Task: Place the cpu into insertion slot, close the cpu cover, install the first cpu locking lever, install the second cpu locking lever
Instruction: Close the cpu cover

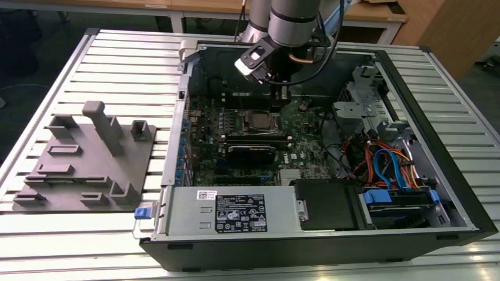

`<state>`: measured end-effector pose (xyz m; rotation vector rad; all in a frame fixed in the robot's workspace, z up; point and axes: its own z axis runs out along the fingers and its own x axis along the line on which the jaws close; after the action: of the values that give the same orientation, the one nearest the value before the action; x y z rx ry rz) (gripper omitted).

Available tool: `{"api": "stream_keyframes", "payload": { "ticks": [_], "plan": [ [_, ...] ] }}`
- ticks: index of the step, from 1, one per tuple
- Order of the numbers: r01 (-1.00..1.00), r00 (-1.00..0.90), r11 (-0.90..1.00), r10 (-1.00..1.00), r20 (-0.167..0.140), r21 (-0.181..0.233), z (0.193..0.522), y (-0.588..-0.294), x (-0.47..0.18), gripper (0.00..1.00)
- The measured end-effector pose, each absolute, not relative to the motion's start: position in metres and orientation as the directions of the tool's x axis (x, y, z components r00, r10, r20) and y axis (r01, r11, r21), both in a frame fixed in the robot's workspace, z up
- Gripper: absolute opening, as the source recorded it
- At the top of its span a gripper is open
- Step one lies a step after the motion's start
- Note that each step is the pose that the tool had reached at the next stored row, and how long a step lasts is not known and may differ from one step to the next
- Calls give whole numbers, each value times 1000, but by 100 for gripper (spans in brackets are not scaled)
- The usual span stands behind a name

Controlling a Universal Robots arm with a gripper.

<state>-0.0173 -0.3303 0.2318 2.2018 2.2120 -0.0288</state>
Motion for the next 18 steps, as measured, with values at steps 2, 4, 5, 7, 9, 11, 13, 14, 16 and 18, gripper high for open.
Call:
{"api": "stream_keyframes", "payload": {
  "ticks": [2, 4, 5, 7, 9, 11, 13, 14, 16, 18],
  "plan": [
    [1000, -19, 19, 999, -27, -1, 228, -330, -18, 10],
    [999, -35, 35, 999, -27, -3, 225, -330, -19, 10],
    [999, -38, 38, 999, -27, -3, 225, -330, -22, 10],
    [999, -38, 38, 999, -28, -3, 224, -330, -29, 10],
    [999, -39, 39, 999, -27, -3, 223, -330, -35, 10],
    [999, -39, 39, 999, -27, -3, 222, -330, -40, 10],
    [999, -39, 39, 999, -27, -3, 220, -330, -44, 10],
    [999, -39, 39, 999, -27, -3, 220, -330, -46, 10],
    [999, -39, 39, 999, -27, -4, 219, -330, -49, 10],
    [999, -39, 39, 999, -27, -4, 218, -330, -52, 10]
  ]
}}
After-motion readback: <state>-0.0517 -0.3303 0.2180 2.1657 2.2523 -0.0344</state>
